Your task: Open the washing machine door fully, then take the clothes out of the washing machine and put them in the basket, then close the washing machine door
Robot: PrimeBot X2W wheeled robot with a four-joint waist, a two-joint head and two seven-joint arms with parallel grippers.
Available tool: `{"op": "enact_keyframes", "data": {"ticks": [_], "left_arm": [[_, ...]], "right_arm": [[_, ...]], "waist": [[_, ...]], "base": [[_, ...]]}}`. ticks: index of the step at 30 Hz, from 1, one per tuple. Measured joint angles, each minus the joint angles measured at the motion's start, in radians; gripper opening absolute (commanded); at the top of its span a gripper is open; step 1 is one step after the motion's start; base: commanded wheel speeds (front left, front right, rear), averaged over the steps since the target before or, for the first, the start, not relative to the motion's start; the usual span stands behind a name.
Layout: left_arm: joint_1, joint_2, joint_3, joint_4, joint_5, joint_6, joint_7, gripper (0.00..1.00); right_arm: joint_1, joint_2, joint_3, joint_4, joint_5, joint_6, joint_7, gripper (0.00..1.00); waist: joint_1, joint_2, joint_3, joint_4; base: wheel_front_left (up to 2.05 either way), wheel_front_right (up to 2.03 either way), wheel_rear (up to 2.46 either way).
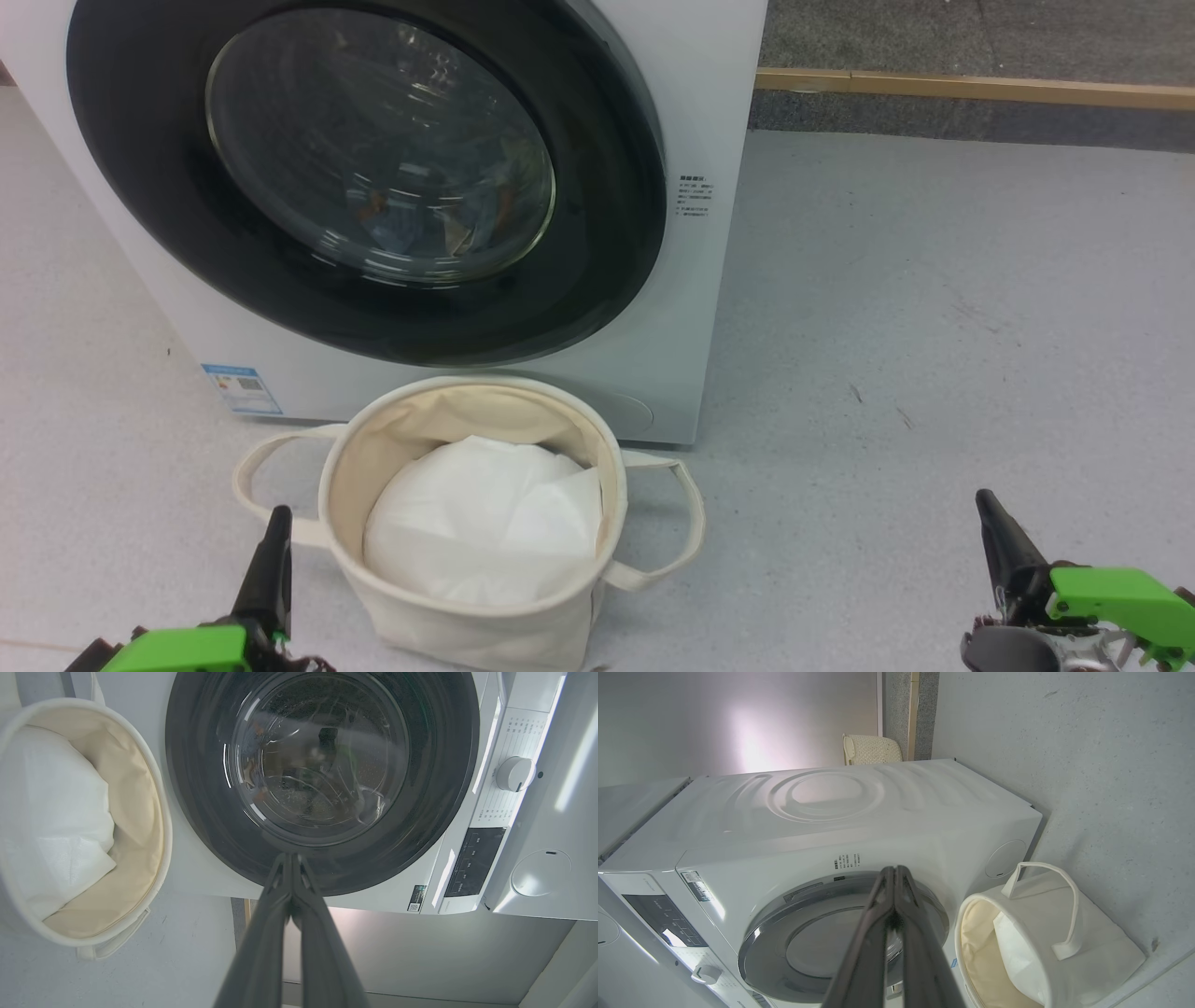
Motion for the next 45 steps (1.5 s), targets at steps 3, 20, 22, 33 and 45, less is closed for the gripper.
{"op": "enact_keyframes", "data": {"ticks": [3, 20, 22, 33, 45], "left_arm": [[0.0, 0.0, 0.0, 0.0, 0.0, 0.0, 0.0, 0.0], [0.063, -0.012, -0.005, 0.081, 0.0, 0.0, -0.006, 1.0], [0.059, -0.012, -0.006, 0.08, 0.0, 0.0, -0.012, 1.0], [0.05, -0.012, -0.006, 0.063, 0.048, -0.001, -0.046, 1.0], [0.032, -0.011, -0.001, 0.013, 0.169, 0.006, -0.082, 1.0]], "right_arm": [[0.0, 0.0, 0.0, 0.0, 0.0, 0.0, 0.0, 0.0], [0.062, 0.028, 0.013, 0.075, -0.004, -0.002, 0.0, 1.0], [0.061, 0.028, 0.011, 0.07, -0.012, -0.002, -0.002, 1.0], [0.045, 0.04, -0.016, 0.036, -0.053, -0.001, -0.02, 1.0], [0.029, 0.049, -0.022, 0.014, -0.194, -0.001, -0.045, 1.0]], "waist": [[0.0, 0.0, 0.0, 0.0], [0.0001, 0.0, 0.002, 0.001], [0.0003, 0.0, 0.001, 0.002], [0.0003, 0.0, 0.009, 0.01], [0.0002, 0.0, 0.015, 0.017]], "base": [[0.0, 0.0, 0.0], [0.0, 0.0, 0.0], [0.0, 0.0, 0.0], [0.0, 0.0, 0.0], [0.0, 0.0, 0.0]]}}
